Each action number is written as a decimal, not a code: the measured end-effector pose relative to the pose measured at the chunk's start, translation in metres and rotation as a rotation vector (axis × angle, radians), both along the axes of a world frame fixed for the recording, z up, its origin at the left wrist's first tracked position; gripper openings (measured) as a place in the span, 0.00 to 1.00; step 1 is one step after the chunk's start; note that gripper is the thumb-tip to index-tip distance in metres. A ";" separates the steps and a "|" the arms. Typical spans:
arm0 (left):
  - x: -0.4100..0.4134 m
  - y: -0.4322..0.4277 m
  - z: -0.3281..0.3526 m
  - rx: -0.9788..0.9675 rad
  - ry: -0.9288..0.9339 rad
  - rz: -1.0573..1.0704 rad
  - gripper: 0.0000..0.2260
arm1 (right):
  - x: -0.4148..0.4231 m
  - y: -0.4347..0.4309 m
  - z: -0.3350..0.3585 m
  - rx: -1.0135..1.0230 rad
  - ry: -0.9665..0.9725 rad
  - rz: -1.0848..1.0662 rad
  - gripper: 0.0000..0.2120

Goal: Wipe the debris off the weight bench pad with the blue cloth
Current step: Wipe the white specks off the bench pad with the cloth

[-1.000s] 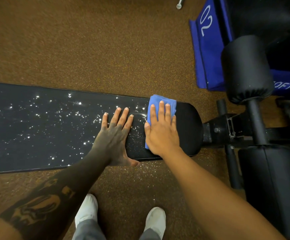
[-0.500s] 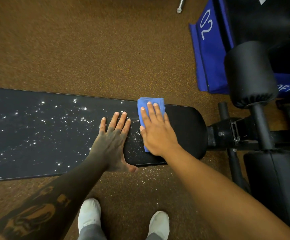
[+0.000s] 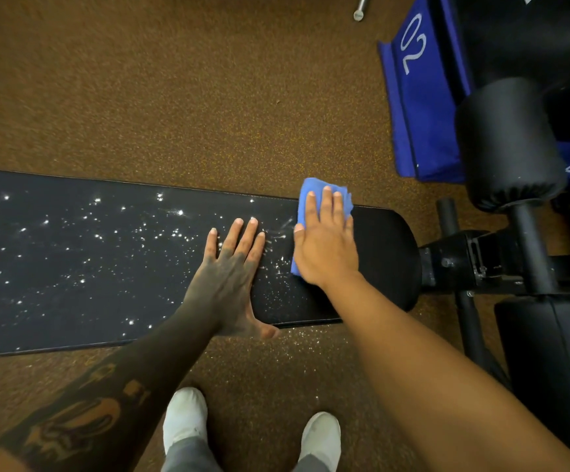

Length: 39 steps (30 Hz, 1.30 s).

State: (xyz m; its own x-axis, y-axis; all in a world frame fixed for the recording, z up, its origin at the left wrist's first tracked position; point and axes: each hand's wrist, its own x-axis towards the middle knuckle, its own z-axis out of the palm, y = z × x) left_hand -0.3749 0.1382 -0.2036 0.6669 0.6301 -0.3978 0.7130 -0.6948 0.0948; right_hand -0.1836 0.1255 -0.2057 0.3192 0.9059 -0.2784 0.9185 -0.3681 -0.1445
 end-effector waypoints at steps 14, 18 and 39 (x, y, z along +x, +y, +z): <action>-0.008 0.002 0.004 0.005 -0.020 -0.001 0.71 | -0.033 -0.049 0.005 0.019 0.031 0.216 0.30; -0.010 0.000 0.005 -0.002 -0.003 -0.007 0.71 | -0.018 -0.033 -0.002 0.011 0.024 0.151 0.29; -0.026 0.005 0.003 0.025 -0.006 0.003 0.71 | -0.037 -0.094 0.002 -0.012 0.000 0.262 0.30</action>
